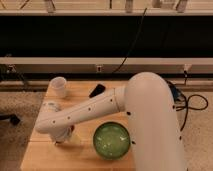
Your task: Drag the pepper across the table
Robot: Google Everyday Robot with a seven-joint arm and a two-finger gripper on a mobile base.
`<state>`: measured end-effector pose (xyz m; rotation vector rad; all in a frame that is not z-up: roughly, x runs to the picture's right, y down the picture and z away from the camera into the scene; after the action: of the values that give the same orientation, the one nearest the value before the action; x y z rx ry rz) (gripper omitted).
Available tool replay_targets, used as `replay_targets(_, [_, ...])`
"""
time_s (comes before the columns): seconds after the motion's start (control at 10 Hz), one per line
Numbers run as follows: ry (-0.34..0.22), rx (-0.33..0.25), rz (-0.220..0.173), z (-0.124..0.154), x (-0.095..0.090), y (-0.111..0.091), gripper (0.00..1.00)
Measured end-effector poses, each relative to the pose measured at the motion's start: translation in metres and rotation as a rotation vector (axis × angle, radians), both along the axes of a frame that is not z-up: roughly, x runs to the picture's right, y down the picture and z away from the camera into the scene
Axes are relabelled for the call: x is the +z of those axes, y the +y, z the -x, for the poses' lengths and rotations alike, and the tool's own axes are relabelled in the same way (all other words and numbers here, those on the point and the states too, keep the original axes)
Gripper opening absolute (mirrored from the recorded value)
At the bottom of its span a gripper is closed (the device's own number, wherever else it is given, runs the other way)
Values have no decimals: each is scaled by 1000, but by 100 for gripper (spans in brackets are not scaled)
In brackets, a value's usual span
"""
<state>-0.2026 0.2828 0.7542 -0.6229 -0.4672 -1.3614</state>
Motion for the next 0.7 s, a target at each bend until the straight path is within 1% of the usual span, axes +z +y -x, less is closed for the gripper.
replay_targets(0.7, [-22,2,7,0,4,15,80])
